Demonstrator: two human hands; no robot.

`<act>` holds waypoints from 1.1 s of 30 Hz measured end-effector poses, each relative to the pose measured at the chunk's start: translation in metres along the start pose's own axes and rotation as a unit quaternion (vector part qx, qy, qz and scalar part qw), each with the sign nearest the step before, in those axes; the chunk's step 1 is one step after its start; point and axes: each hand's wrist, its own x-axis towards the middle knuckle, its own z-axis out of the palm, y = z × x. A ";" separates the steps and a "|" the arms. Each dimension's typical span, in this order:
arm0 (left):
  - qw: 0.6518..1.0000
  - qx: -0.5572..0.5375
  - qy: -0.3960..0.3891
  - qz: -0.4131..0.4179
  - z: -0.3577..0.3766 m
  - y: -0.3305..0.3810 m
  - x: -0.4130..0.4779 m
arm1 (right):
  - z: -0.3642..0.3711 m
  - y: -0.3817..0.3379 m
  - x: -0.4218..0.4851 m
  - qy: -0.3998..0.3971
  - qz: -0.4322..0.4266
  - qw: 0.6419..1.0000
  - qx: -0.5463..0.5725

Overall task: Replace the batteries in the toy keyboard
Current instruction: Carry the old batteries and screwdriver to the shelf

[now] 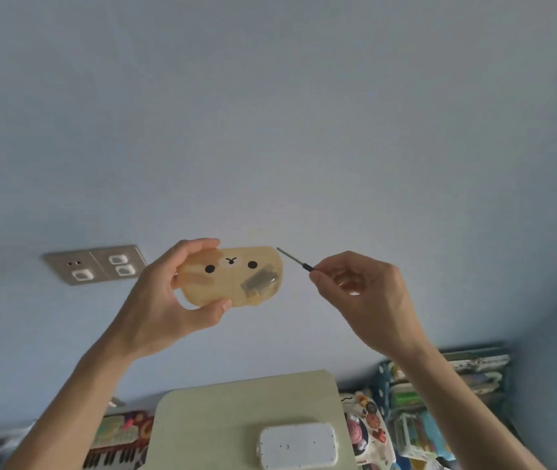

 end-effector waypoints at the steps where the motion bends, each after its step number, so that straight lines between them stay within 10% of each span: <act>1: 1.000 0.001 -0.003 0.008 -0.005 0.015 0.001 | -0.007 -0.016 -0.001 0.004 -0.001 1.000 0.000; 14: 0.963 -0.098 -0.190 0.167 0.089 0.139 0.054 | -0.152 -0.069 -0.112 0.270 0.053 0.957 -0.086; 33: 0.723 -0.240 -0.522 0.382 0.492 0.453 -0.111 | -0.397 -0.084 -0.529 0.639 0.207 0.687 -0.277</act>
